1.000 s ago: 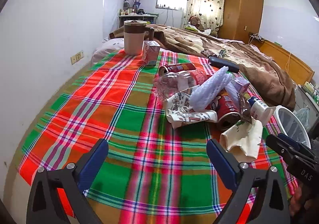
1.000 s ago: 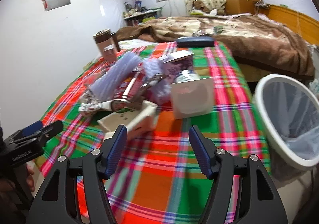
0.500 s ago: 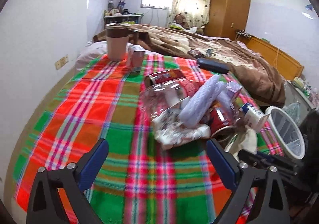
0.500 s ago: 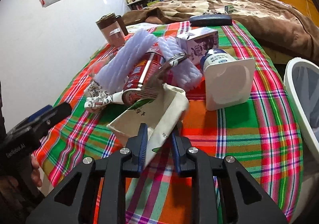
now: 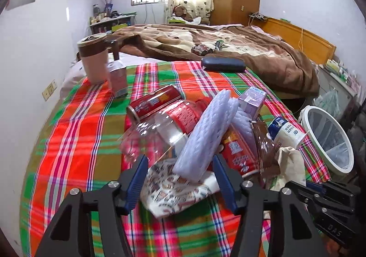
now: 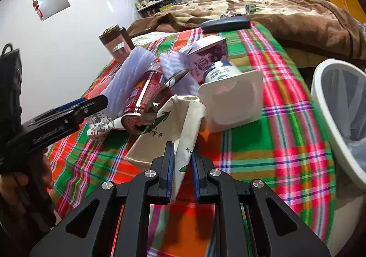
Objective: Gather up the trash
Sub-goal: 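Grasp the beige cloth bag with the right tool while the left tool approaches the foam sleeve, then grasp the white foam net sleeve with the left tool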
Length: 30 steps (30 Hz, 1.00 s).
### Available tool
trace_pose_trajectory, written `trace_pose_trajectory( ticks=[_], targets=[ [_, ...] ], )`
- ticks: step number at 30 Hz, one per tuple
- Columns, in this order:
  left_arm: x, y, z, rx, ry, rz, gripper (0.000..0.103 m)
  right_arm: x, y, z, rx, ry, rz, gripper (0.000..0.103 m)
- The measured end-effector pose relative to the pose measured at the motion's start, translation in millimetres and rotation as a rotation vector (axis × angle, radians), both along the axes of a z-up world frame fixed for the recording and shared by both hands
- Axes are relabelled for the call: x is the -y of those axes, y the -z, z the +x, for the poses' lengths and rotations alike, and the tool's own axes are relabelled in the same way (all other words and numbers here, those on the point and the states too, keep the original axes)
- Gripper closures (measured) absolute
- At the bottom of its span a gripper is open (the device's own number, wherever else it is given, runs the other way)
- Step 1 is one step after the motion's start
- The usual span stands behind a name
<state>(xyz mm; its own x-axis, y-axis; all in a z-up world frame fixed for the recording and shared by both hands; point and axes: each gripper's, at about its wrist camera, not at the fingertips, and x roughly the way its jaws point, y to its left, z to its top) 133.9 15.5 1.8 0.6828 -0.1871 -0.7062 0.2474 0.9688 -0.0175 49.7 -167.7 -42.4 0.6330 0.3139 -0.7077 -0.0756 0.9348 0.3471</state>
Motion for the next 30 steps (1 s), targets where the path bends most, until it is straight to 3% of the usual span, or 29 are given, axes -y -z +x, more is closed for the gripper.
trace_pose_trajectory(
  ticks=[3,6,12,16,24,30],
  targets=[
    [10.2,-1.4,5.5,0.007,0.040,0.014,0.045,4.5,-0.5,-0.7,0.000,0.004,0.004,0.089],
    [15.7,2.0,17.5,-0.031,0.092,-0.035,0.045,8.2,-1.4,-2.5,0.005,-0.001,0.005,0.090],
    [25.3,7.4,23.8,-0.052,0.094,-0.027,0.046,18.5,-5.3,-7.8,0.024,0.014,-0.014,0.091],
    [27.3,6.7,24.2,-0.059,0.084,-0.020,0.068,25.6,-5.9,-9.7,0.027,0.023,-0.009,0.092],
    [27.5,4.7,18.9,-0.052,0.047,-0.024,0.080,33.6,-5.6,-13.5,0.038,0.035,-0.001,0.094],
    [29.0,-7.2,0.5,-0.009,0.048,-0.052,0.081,39.2,-11.9,-18.5,0.073,0.027,0.000,0.096]
  ],
)
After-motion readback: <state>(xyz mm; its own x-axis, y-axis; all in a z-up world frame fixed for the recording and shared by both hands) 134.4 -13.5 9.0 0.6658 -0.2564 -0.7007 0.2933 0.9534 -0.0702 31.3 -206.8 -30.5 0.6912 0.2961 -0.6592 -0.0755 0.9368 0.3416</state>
